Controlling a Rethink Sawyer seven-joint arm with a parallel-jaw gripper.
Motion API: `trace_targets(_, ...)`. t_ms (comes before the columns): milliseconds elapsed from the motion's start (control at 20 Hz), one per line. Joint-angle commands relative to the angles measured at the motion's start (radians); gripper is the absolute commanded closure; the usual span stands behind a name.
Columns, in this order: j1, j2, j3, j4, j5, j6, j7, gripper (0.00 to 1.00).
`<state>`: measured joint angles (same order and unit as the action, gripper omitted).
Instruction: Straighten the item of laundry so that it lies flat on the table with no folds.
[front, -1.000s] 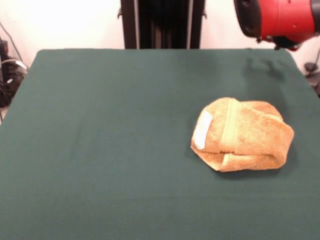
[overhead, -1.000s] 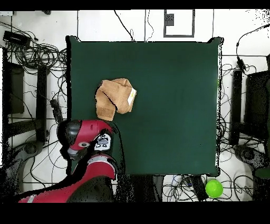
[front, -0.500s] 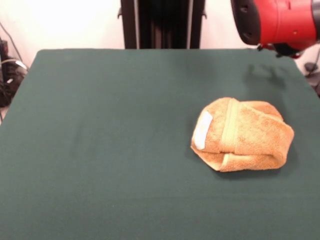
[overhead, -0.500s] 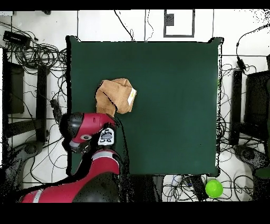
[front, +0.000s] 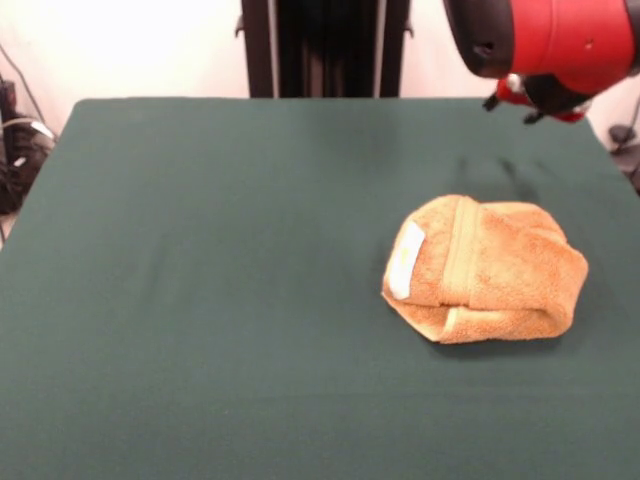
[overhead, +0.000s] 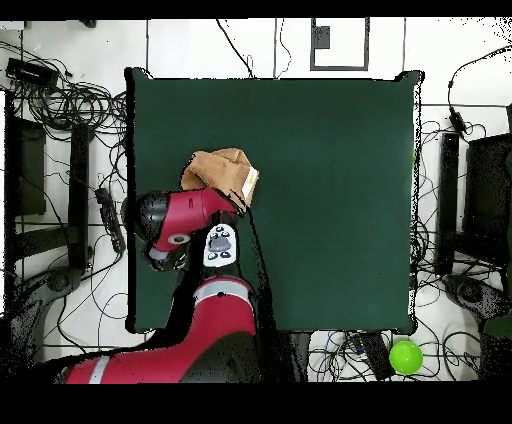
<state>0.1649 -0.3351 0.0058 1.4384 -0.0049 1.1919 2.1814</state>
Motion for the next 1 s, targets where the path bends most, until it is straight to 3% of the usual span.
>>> trace_targets(50, -0.026, -0.033, 0.149, -0.107, -0.051, 0.023, -0.226, 0.0)
trace_targets(250, -0.066, -0.036, 0.209, -0.124, -0.115, -0.063, -0.318, 0.0)
trace_targets(1000, -0.149, -0.018, 0.352, -0.12, -0.251, -0.152, -0.353, 0.0)
